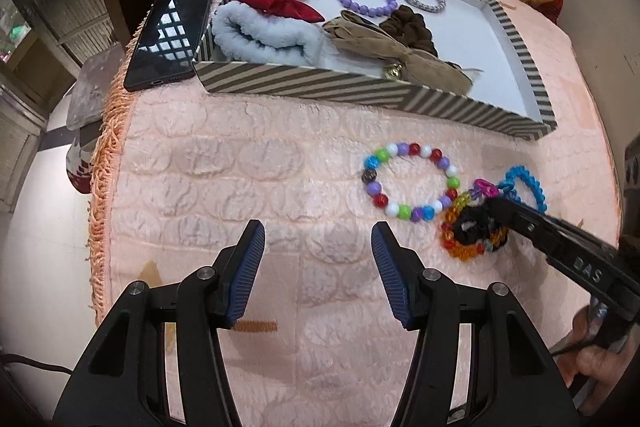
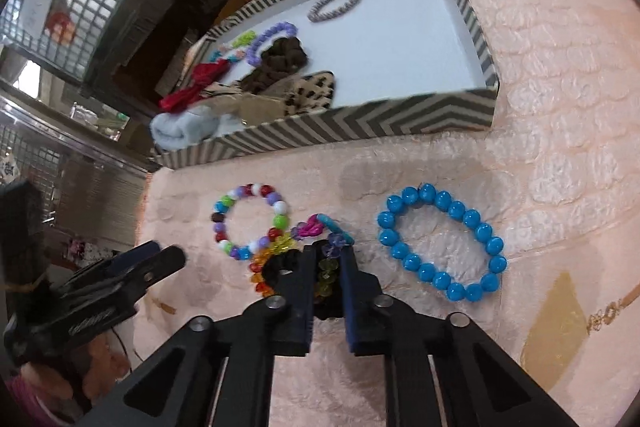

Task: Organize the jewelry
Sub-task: 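Grasp the orange coil hair tie with the right tool while the left tool grasps the rainbow bead bracelet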

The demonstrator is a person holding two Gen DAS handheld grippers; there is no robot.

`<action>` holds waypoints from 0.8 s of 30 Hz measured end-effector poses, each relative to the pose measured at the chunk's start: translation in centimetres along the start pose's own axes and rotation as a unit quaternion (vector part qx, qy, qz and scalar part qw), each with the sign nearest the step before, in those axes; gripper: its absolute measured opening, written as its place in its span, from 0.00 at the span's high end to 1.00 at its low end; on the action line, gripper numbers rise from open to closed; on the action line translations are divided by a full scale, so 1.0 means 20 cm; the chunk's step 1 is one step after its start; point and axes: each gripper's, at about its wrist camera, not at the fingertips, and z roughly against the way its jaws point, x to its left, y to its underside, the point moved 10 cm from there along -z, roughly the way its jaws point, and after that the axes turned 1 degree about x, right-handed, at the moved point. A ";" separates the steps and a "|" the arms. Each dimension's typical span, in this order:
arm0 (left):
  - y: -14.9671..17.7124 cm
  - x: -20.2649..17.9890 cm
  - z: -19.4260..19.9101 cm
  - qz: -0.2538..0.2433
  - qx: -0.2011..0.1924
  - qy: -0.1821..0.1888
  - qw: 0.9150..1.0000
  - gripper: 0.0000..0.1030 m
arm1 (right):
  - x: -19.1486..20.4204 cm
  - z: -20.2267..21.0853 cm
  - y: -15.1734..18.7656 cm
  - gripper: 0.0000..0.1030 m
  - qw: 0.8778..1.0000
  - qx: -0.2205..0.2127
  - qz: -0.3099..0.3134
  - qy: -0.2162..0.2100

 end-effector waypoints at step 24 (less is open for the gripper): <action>-0.15 -0.10 -0.22 -0.014 0.015 -0.016 1.000 0.46 | -0.14 0.21 0.04 0.87 0.998 -0.010 0.015 0.066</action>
